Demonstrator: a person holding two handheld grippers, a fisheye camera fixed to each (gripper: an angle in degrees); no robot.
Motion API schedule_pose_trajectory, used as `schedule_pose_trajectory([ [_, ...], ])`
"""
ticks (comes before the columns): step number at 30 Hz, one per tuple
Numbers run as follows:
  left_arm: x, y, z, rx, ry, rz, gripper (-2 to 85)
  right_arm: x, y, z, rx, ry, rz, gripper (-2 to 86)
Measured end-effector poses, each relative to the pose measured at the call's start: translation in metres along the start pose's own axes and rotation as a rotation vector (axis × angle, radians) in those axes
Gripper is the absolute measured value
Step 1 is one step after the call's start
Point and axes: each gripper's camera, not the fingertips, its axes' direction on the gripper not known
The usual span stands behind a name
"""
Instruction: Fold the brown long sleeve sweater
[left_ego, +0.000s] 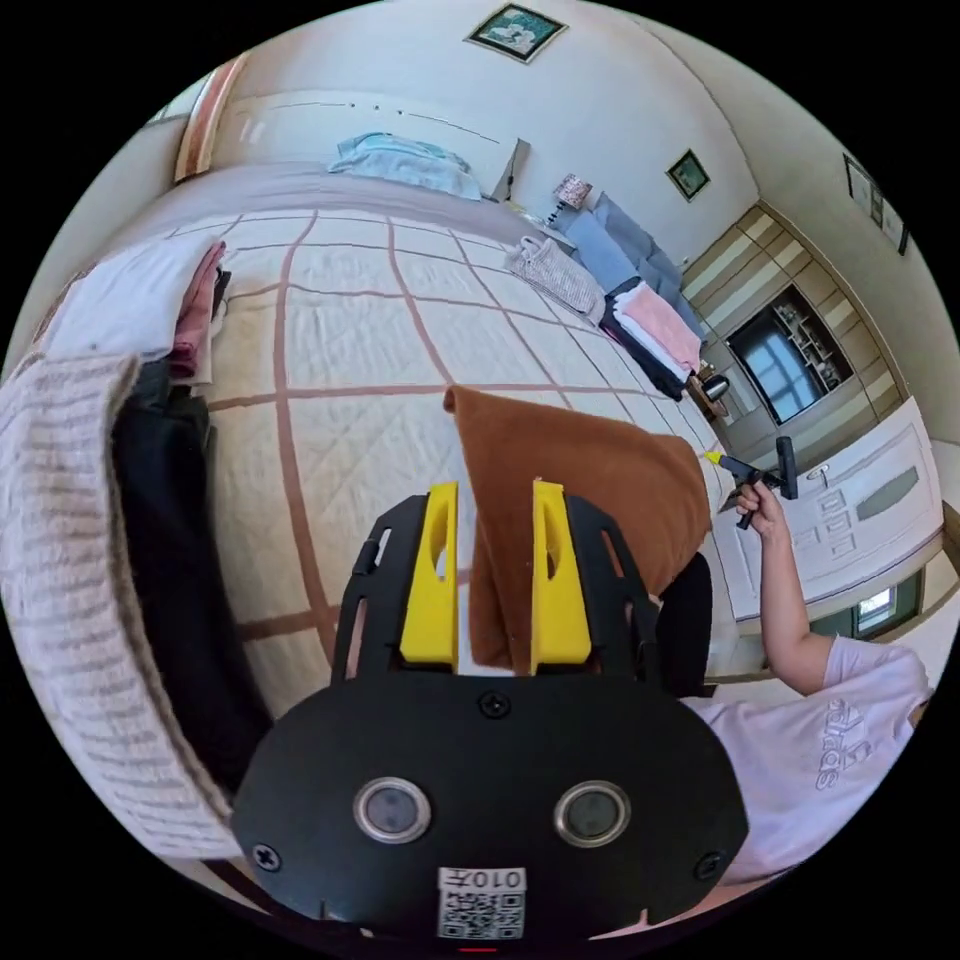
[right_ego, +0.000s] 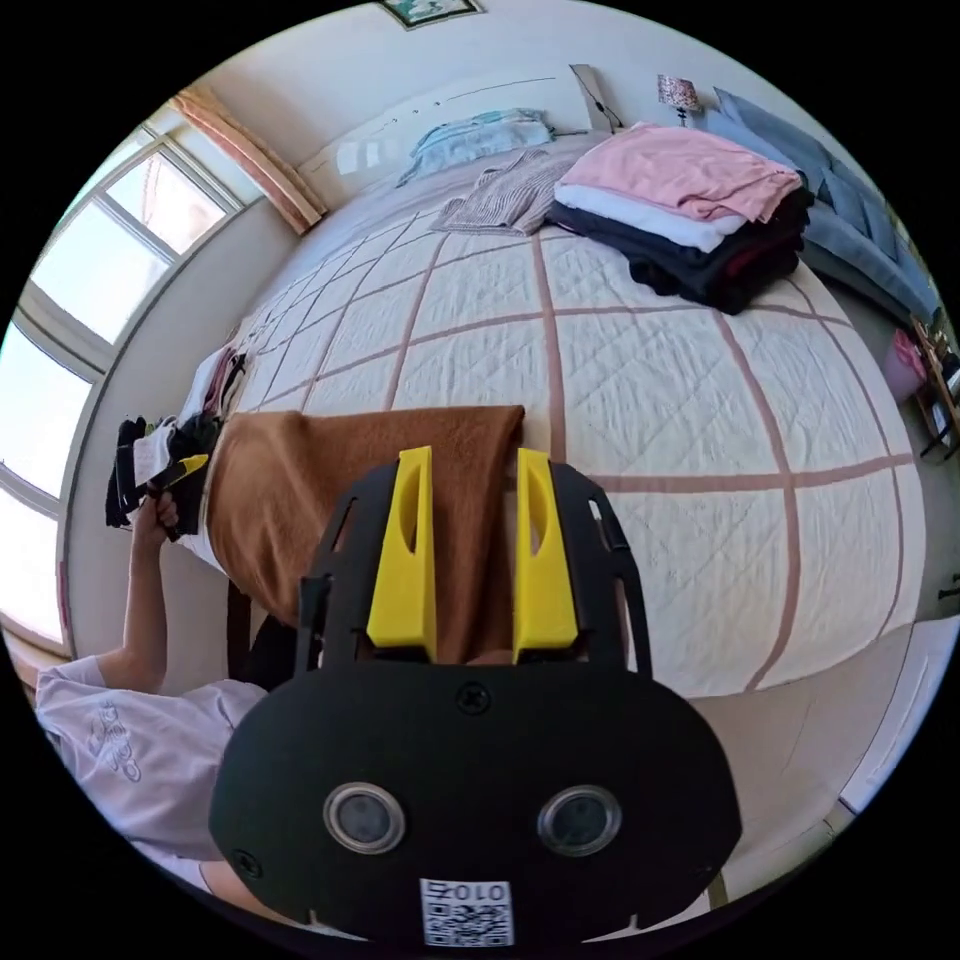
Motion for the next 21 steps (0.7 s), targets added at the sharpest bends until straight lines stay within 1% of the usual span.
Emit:
schedule_pose_trajectory([
  [1,-0.004,-0.009,0.007,-0.008,0.022,-0.017,10.4,0.005,-0.008,0.012,-0.025,-0.048,0.010,10.0],
  [2,-0.009,-0.024,0.019,-0.020,0.077,-0.029,10.1,0.007,-0.011,0.018,-0.042,-0.070,0.017,9.7],
  [4,-0.009,-0.041,0.035,-0.040,0.116,-0.034,9.5,0.005,-0.016,0.030,-0.058,-0.090,0.011,7.5],
  [6,-0.007,-0.059,0.054,-0.102,0.064,-0.032,7.9,0.000,-0.017,0.027,-0.039,-0.036,-0.007,5.2],
  [11,-0.008,-0.077,0.076,-0.120,0.049,-0.020,2.2,-0.012,-0.034,-0.001,0.008,0.082,-0.051,3.5],
  [16,-0.014,-0.081,0.078,-0.092,0.036,-0.013,0.4,-0.018,-0.072,0.001,-0.028,0.142,-0.100,3.2],
  [18,-0.022,-0.074,0.074,-0.029,0.026,-0.069,0.2,-0.019,-0.079,0.007,0.000,0.163,-0.092,3.2],
  [21,-0.026,-0.061,0.075,0.017,0.003,-0.119,0.2,-0.015,-0.081,0.023,0.018,0.148,-0.056,3.3],
])
